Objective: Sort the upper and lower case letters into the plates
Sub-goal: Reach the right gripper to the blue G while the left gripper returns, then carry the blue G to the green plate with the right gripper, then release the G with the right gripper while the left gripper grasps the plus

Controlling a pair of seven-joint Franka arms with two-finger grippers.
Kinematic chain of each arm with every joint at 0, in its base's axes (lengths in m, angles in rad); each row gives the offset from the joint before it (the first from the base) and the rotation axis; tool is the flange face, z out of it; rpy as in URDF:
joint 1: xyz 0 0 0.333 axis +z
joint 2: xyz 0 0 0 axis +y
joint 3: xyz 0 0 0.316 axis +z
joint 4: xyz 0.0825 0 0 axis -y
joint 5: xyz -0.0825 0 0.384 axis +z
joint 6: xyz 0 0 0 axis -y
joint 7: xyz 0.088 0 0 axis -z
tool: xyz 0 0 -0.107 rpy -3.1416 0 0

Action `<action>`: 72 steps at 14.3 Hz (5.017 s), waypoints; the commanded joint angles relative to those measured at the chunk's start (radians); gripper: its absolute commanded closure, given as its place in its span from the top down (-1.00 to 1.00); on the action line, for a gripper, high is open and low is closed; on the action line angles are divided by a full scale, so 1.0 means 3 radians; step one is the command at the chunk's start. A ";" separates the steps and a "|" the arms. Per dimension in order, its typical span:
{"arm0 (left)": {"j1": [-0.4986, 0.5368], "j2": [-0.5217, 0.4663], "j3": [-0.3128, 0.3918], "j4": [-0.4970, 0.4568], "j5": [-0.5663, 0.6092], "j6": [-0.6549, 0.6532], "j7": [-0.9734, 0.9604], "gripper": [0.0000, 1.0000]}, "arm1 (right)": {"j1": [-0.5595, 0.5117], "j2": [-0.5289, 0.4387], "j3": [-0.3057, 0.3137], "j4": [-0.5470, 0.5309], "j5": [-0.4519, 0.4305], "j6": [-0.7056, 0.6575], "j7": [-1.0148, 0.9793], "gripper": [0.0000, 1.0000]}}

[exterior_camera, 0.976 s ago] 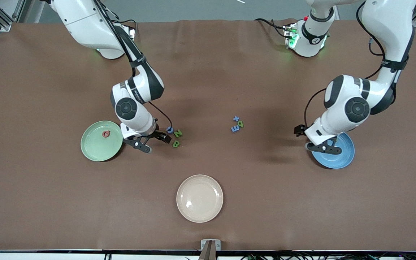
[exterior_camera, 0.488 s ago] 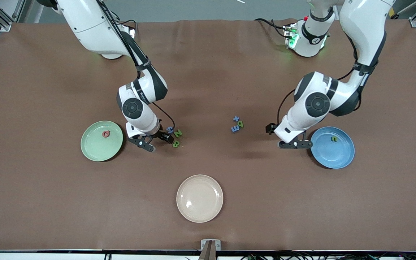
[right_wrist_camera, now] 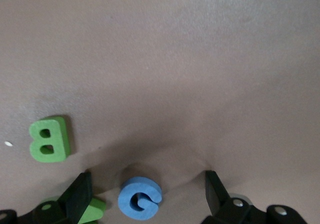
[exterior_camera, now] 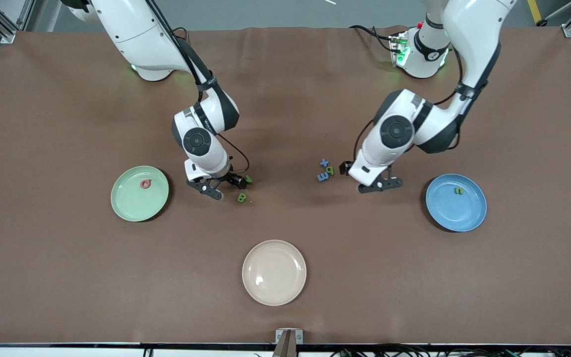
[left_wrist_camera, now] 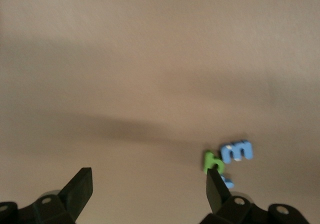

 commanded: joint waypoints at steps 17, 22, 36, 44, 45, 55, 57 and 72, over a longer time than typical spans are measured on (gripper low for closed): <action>-0.0515 0.0573 0.0014 0.0042 -0.0007 0.0746 -0.0947 1.00 | 0.0072 -0.0222 -0.0065 -0.0095 -0.0005 -0.0114 0.0150 -1.00; -0.0576 0.0649 0.0029 0.0032 0.0003 0.0736 -0.0947 1.00 | -0.0607 -0.0743 -0.0126 -0.0131 -0.0005 -0.0809 -0.1043 -1.00; -0.0612 0.0675 0.0111 0.0032 0.0079 0.0736 -0.0947 0.23 | -0.1468 -0.0499 -0.0116 -0.0514 0.0005 -0.0048 -0.2575 -0.96; -0.0617 0.0675 0.0111 0.0027 0.0080 0.0721 -0.0937 -0.36 | -0.1447 -0.0493 -0.0111 -0.0463 0.0020 -0.0160 -0.2575 1.00; -0.0612 0.0670 0.0111 0.0027 0.0085 0.0721 -0.0936 -0.47 | -0.1447 -0.0519 -0.0106 -0.0367 0.0020 -0.0363 -0.2550 1.00; -0.0566 0.0302 0.0095 0.0271 0.0325 -0.0049 -0.0901 -0.70 | -0.0482 -0.0443 -0.0091 0.0079 0.0051 -0.0561 -0.0763 1.00; -0.0520 0.0164 0.0095 0.0394 0.0325 -0.0428 -0.0733 -0.71 | -0.0262 -0.0310 -0.0096 0.0130 0.0046 -0.0392 -0.0292 1.00; 0.1401 -0.1058 0.0070 -0.0734 0.0259 -0.0175 0.2569 -0.72 | 0.0348 0.0304 -0.0116 0.0595 -0.0010 -0.0196 0.1224 0.87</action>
